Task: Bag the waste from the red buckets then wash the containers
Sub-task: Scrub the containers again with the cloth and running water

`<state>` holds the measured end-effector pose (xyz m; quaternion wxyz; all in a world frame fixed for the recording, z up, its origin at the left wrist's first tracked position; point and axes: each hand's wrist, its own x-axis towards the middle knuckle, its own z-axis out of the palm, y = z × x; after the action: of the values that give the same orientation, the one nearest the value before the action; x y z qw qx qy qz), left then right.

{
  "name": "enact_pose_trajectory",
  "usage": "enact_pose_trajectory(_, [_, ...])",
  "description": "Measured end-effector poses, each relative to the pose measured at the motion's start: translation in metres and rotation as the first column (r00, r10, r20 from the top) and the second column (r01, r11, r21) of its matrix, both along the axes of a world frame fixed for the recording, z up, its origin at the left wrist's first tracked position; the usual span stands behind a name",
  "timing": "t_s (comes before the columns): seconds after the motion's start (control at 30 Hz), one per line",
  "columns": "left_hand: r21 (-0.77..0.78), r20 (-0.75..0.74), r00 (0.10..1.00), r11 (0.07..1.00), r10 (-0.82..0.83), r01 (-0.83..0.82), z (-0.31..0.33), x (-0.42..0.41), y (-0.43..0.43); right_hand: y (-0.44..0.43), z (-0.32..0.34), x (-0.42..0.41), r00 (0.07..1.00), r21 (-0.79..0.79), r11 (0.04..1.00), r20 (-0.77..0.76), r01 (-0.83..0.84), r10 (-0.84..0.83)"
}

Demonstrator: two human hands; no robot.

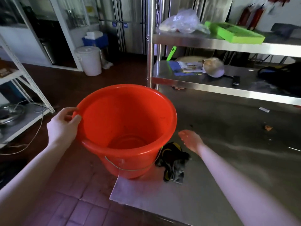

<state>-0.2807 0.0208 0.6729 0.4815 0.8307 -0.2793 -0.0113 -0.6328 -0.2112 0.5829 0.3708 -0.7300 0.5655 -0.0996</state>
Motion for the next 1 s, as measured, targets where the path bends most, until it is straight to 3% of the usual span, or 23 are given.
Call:
enact_pose_trajectory(0.07, [-0.019, -0.015, 1.000, 1.000, 0.010, -0.010, 0.002, -0.005, -0.001, 0.014, -0.035, -0.013, 0.963, -0.030, 0.982, -0.202, -0.189, 0.179])
enact_pose_trajectory(0.13, [-0.020, -0.014, 0.999, 0.999, 0.035, -0.035, 0.002, -0.010, -0.001, 0.029, -0.061, -0.018, 0.904, -0.017, 0.949, -0.310, -0.315, 0.294])
enact_pose_trajectory(0.23, [-0.017, -0.017, 0.998, 0.998, 0.063, -0.063, -0.007, -0.020, 0.002, 0.049, -0.093, -0.018, 0.815, -0.067, 0.913, -0.480, -0.402, 0.324])
enact_pose_trajectory(0.47, [-0.003, -0.003, 0.995, 0.995, 0.095, -0.095, -0.011, -0.037, 0.000, 0.076, -0.115, -0.025, 0.878, -0.175, 0.951, -0.454, -0.255, 0.152])
enact_pose_trajectory(0.67, [0.011, 0.011, 1.000, 1.000, -0.008, 0.008, -0.014, -0.065, -0.019, 0.095, -0.079, -0.078, 0.994, -0.288, 0.953, -0.037, 0.093, -0.108])
enact_pose_trajectory(0.83, [0.050, 0.071, 0.994, 0.995, -0.085, 0.082, -0.013, -0.112, -0.040, 0.097, 0.000, -0.130, 0.927, -0.409, 0.859, 0.331, 0.307, -0.173])
enact_pose_trajectory(1.0, [0.082, 0.242, 0.923, 0.954, -0.299, 0.288, -0.014, -0.155, -0.056, 0.110, 0.103, -0.136, 0.825, -0.461, 0.809, 0.563, 0.365, -0.051])
